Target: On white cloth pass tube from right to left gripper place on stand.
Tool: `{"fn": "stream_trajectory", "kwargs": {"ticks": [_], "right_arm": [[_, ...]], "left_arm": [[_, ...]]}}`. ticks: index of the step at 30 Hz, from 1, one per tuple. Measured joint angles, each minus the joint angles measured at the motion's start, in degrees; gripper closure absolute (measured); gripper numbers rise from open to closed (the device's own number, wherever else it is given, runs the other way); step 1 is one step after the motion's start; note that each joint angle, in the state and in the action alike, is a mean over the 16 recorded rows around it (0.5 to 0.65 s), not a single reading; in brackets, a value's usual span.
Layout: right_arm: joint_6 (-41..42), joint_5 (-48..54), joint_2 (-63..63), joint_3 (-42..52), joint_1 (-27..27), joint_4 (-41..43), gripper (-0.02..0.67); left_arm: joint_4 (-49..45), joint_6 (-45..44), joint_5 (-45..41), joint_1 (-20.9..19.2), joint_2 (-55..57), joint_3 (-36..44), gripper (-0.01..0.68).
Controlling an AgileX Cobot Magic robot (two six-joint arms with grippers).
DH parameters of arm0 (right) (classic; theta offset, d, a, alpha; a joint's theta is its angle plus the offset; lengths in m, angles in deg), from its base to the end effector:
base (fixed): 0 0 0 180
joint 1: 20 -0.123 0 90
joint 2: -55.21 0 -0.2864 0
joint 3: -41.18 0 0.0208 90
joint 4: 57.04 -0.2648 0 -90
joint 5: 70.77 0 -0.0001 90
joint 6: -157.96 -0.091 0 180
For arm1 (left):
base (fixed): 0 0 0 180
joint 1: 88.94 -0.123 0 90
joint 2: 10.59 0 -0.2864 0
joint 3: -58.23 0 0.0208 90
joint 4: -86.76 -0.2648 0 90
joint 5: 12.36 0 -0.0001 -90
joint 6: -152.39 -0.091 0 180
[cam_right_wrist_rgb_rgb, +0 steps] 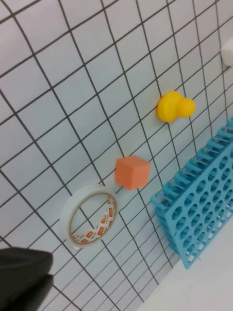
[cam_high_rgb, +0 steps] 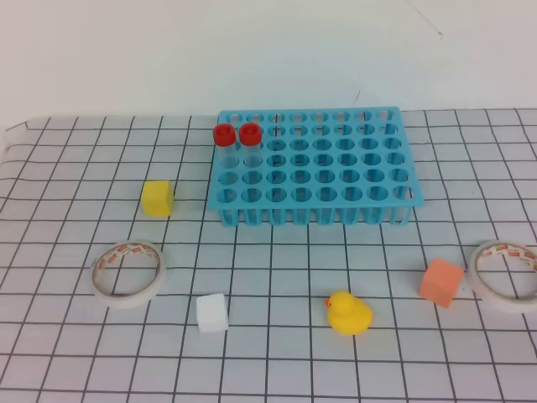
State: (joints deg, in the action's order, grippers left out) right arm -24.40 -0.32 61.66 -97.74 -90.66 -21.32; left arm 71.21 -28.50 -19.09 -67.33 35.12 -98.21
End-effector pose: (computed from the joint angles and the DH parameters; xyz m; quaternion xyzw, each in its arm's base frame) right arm 0.0360 -0.0486 0.3184 -0.4075 0.7093 0.0502 0.5730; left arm 0.1205 -0.0446 0.4635 0.1879 0.5846 -0.0267 0.7888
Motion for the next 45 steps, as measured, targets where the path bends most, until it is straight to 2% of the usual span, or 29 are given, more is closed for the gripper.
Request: {"fn": "stream_trajectory", "kwargs": {"ticks": [7,14,28,33,45], "right_arm": [[0.0,0.0,0.0,0.0,0.0,0.0,0.650],[0.0,0.0,0.0,0.0,0.0,0.0,0.650],[0.0,0.0,0.0,0.0,0.0,0.0,0.650],[0.0,0.0,0.0,0.0,0.0,0.0,0.650],[0.0,0.0,0.0,0.0,0.0,0.0,0.650]], "left_arm": [[2.0,2.1,-4.1,0.0,-18.7,15.8,0.672],[4.4,4.7,-5.7,0.0,-31.1,30.3,0.672],[7.0,5.8,-6.7,-0.5,-36.1,47.8,0.673],[11.0,3.6,-6.3,-3.5,-36.3,51.5,0.673],[20.0,-2.7,-7.2,-14.8,-38.0,54.7,0.673]]}}
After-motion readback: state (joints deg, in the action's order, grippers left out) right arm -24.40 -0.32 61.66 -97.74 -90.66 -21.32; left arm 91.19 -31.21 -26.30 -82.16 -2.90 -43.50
